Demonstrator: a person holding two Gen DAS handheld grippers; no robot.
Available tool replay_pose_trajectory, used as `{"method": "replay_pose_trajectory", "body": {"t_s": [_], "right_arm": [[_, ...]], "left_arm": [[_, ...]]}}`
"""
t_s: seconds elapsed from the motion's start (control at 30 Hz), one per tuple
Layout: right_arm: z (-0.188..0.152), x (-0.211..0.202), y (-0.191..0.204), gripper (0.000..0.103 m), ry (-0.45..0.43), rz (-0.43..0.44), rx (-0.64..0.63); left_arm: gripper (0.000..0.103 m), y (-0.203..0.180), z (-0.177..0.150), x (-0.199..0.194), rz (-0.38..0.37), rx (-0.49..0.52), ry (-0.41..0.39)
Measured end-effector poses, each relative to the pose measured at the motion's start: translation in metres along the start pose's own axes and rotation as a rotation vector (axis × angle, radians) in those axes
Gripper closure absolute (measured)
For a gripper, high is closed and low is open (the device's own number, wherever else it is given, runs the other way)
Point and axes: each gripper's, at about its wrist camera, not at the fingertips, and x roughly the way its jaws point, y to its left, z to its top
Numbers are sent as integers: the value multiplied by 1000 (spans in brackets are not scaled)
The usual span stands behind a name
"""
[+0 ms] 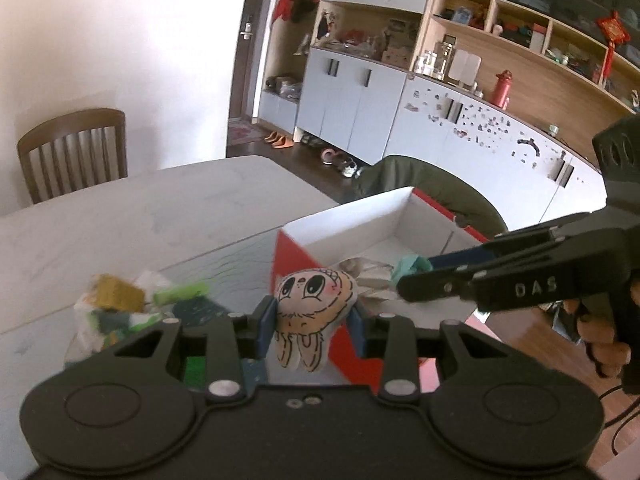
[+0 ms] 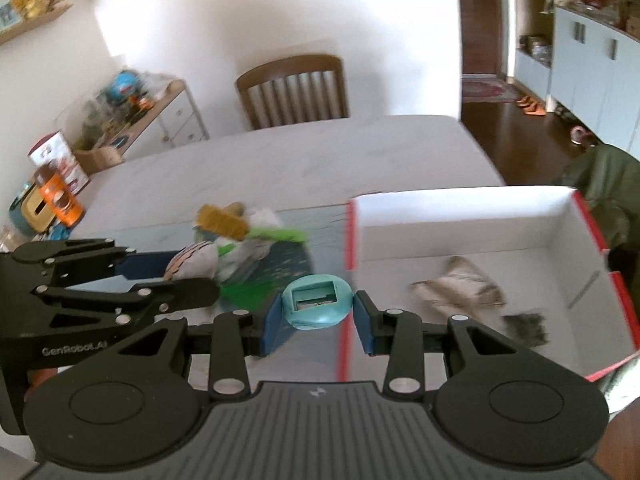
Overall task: Organize objects
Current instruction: 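Carry the plush and teal case over the shoebox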
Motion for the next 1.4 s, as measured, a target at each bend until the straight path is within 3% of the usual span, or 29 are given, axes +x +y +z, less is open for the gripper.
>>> {"method": "replay_pose_trajectory", "body": {"t_s": [0.37,0.7,1.0,1.4], "right_arm": [[9,-8,-93,65,-19,-102,80],[17,20,-158,65,28,-138,99],[21,58,-187,65,95,-133,79],[25,108,-201,65,206,-145,53]], "left_arm": [[67,-50,18,56,-35,14,53],[67,-88,27,113,-37,39,141],[67,-107,22,177,-28,26,296],[67,-105,24,237,47,1,487]]}}
